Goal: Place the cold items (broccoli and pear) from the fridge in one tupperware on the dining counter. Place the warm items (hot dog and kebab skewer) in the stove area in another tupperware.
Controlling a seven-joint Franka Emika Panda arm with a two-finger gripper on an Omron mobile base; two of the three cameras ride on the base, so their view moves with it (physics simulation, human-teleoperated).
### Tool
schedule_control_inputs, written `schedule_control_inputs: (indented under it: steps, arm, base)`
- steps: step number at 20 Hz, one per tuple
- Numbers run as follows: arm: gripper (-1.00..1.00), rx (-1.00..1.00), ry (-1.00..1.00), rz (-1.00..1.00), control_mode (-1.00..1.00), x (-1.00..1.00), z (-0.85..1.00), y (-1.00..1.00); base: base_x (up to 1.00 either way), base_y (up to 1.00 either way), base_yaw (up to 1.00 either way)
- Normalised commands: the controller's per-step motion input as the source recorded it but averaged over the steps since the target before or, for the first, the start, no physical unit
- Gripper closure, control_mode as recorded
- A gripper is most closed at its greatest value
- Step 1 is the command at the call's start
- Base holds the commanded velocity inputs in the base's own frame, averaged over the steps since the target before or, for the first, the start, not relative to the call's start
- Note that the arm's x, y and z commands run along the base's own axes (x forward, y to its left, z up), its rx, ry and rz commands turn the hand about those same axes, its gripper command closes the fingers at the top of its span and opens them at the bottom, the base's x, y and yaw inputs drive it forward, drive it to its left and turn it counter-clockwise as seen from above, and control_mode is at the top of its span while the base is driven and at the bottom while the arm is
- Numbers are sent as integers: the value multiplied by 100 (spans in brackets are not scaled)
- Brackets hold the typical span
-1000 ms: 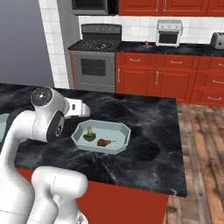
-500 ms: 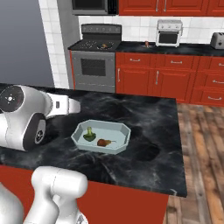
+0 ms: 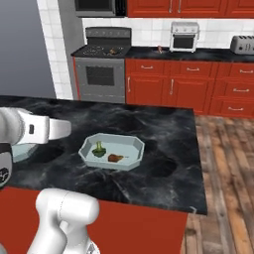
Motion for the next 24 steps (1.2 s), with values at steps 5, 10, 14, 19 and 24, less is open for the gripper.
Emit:
schedule_control_inputs:
  steps: [5,10,14,19,24]
  arm:
    - [-100,0,0,0,100,0,0,0]
    - [-100,0,0,0,100,0,0,0]
    - [-100,0,0,0,100,0,0,0]
    - [-100,0,0,0,100,0,0,0]
    - [-100,0,0,0,100,0,0,0]
  base:
    - [-34,-92,-19]
    - [-10,-100,-11]
    - [0,-100,0]
    - [17,-100,0]
    - [45,-100,0]
